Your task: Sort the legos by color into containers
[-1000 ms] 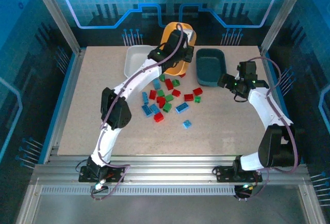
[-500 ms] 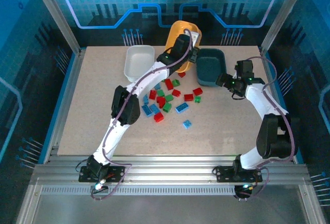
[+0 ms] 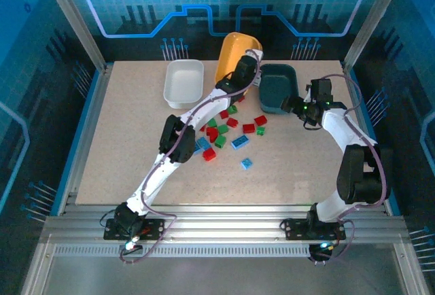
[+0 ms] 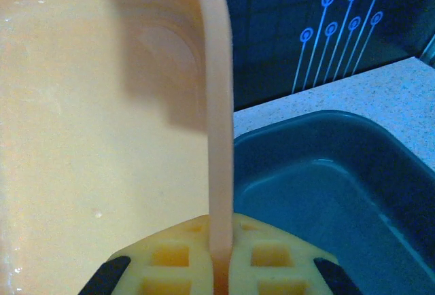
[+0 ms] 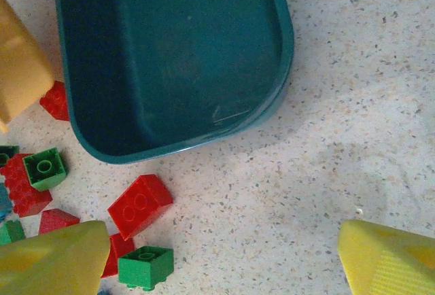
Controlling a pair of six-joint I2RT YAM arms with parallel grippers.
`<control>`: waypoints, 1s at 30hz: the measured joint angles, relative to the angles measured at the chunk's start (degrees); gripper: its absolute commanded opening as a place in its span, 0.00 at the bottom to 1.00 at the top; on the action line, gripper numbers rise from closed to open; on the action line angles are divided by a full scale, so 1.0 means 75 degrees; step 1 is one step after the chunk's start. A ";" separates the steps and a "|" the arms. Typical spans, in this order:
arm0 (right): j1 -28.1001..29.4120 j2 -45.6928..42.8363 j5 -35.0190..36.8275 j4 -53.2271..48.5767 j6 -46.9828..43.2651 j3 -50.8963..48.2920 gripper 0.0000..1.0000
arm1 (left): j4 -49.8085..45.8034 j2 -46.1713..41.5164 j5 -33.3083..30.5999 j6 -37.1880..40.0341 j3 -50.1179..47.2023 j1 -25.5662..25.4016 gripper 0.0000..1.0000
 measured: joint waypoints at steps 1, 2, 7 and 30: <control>0.0000 0.0000 -0.0044 0.0000 -0.0003 0.0000 0.88 | 0.0041 0.0070 -0.0038 -0.0012 0.0044 0.0017 0.00; 0.0000 0.0000 -0.0064 0.0000 -0.0006 0.0000 0.88 | 0.0055 0.0105 -0.0058 -0.0035 0.0067 0.0038 0.00; 0.0000 -0.0035 -0.0102 -0.0003 -0.0032 0.0000 0.89 | -0.0192 0.0146 -0.0143 -0.0265 0.0111 0.0157 0.00; 0.0000 -0.0332 -0.0248 -0.0070 -0.0067 -0.0003 0.89 | -0.2774 -0.0478 -0.0312 -0.2314 -0.0321 0.0058 0.00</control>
